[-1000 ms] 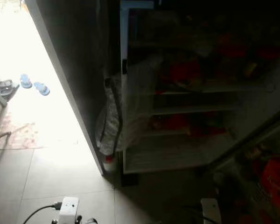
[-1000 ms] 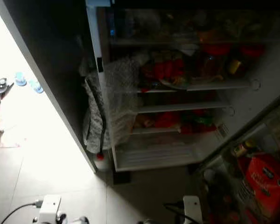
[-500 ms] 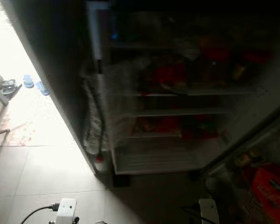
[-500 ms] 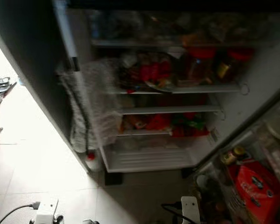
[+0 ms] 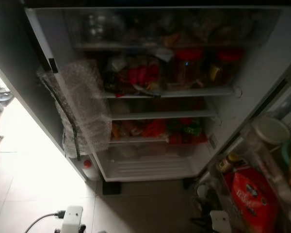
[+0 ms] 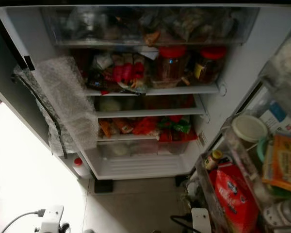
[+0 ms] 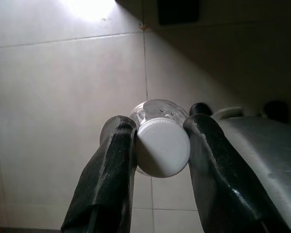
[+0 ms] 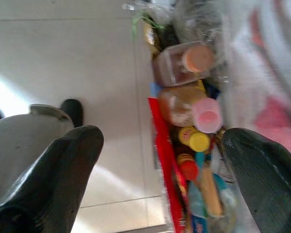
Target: Restocking fridge
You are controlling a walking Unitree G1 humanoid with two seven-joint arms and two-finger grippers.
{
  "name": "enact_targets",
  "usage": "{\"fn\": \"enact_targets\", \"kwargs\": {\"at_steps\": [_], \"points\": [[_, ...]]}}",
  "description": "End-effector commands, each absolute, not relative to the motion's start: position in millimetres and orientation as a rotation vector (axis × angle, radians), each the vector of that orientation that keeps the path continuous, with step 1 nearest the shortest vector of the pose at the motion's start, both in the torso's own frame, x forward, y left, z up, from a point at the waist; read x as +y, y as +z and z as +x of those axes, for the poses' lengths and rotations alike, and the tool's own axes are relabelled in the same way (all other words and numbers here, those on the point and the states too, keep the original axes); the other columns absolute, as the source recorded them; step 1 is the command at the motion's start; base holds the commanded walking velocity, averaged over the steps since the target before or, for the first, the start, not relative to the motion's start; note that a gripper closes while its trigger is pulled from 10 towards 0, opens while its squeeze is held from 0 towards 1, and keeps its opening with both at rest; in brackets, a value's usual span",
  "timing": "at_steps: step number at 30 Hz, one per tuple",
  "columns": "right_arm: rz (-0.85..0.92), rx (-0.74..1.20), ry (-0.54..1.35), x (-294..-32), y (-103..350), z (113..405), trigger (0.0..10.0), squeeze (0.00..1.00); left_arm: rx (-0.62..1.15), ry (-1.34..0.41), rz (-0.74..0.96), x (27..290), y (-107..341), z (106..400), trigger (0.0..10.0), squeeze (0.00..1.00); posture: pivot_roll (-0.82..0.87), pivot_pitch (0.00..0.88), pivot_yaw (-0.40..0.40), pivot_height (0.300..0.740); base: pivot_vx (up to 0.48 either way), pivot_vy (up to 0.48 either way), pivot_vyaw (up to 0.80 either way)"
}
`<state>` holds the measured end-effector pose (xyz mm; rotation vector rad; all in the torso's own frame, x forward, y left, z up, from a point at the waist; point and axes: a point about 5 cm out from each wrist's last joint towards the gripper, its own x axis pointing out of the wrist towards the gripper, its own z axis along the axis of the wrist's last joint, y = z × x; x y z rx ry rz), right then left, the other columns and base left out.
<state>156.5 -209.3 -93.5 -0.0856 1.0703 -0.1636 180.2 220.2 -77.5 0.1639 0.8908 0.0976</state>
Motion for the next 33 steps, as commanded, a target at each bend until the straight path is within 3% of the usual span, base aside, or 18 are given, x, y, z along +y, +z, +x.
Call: {"fn": "enact_targets", "kwargs": {"at_steps": [1,20,23,30,33], "points": [[-0.072,1.09,-0.161,-206.4,-96.4,150.5,10.0,0.0,0.924,0.099,0.179,223.4,-81.5,170.9,10.0,0.0,-0.02,0.177,-0.054,0.74,0.0,0.0,0.0],[-0.069,1.086,-0.157,-206.2,-95.4,153.3,10.0,0.0,0.856,0.095,0.15,220.9,-77.9,176.0,10.0,0.0,-0.02,0.191,-0.058,0.74,0.0,0.0,0.0],[-0.065,1.083,-0.153,-205.0,-95.3,154.2,10.0,0.0,0.714,0.064,0.175,216.4,-61.3,202.8,10.0,0.0,-0.03,0.191,-0.056,0.74,0.0,0.0,0.0],[-0.065,1.082,-0.145,-204.1,-95.3,154.6,10.0,0.0,0.578,0.021,0.184,212.9,-51.2,210.5,10.0,0.0,-0.02,0.192,-0.057,0.74,0.0,0.0,0.0],[-0.065,1.082,-0.138,-203.4,-95.4,154.6,10.0,0.0,0.502,0.019,0.136,216.6,-36.2,230.2,10.0,0.0,-0.02,0.192,-0.059,0.74,0.0,0.0,0.0]]}}
